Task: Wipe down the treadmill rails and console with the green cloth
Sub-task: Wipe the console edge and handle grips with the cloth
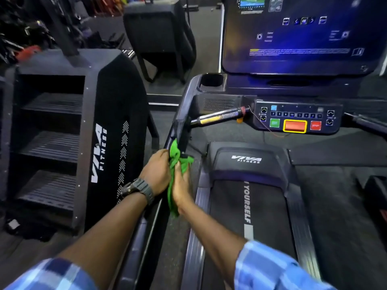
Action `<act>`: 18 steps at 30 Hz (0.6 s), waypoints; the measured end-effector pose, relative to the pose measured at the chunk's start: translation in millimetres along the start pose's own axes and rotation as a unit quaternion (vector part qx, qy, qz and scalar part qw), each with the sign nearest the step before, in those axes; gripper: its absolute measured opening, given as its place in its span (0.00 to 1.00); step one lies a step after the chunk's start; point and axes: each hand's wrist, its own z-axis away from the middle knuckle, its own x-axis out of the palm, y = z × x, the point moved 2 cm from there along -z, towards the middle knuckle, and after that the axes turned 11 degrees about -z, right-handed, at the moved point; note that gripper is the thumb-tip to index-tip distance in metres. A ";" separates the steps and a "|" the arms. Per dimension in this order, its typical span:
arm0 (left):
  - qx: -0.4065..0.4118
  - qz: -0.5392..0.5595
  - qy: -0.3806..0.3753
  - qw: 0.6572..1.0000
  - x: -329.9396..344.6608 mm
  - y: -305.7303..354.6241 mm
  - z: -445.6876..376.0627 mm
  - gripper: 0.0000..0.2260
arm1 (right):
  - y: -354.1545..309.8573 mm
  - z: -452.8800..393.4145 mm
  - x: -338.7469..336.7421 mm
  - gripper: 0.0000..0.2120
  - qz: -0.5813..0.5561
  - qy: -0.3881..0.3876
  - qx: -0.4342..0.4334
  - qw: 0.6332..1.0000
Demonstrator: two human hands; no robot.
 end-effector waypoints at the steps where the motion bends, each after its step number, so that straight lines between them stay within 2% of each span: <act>1: 0.002 0.003 -0.005 1.000 -0.7 2.1 -4.5 0.18 | -5.4 -20.1 -1.7 0.33 0.009 -0.002 -0.010 1.000; 2: 0.002 0.001 -0.012 1.000 -0.1 3.5 -8.3 0.19 | -2.3 -39.7 -3.8 0.34 0.012 -0.001 -0.003 1.000; 4: 0.004 -0.009 -0.020 1.000 3.4 5.2 -13.9 0.19 | 12.2 -57.4 -8.4 0.42 0.007 0.004 0.069 0.998; 6: 0.000 -0.017 -0.012 1.000 6.3 4.7 -15.0 0.18 | 39.6 -44.7 -9.6 0.47 0.009 0.038 0.107 0.994; 7: -0.003 -0.018 -0.001 1.000 6.3 5.0 -14.8 0.18 | 50.6 -28.1 -10.4 0.48 0.004 0.053 0.117 0.992; 9: -0.004 -0.020 0.021 1.000 4.1 6.6 -14.7 0.19 | 60.0 14.4 -10.8 0.44 -0.005 0.047 0.124 0.991; 12: -0.005 -0.014 0.036 0.999 1.2 3.4 -19.7 0.19 | 32.9 28.8 0.7 0.35 -0.005 0.021 0.046 0.999; 15: -0.010 -0.011 0.031 0.999 0.0 -4.0 -25.5 0.18 | -19.7 -42.7 7.2 0.38 0.085 0.013 -0.070 0.994; 17: -0.001 -0.028 0.029 0.999 1.3 -6.0 -28.3 0.16 | -36.9 -92.5 4.9 0.38 0.104 -0.012 -0.063 0.993; 18: 0.006 -0.035 0.029 0.999 2.6 -6.0 -29.9 0.16 | -31.9 -111.8 0.8 0.36 0.097 -0.011 -0.032 0.995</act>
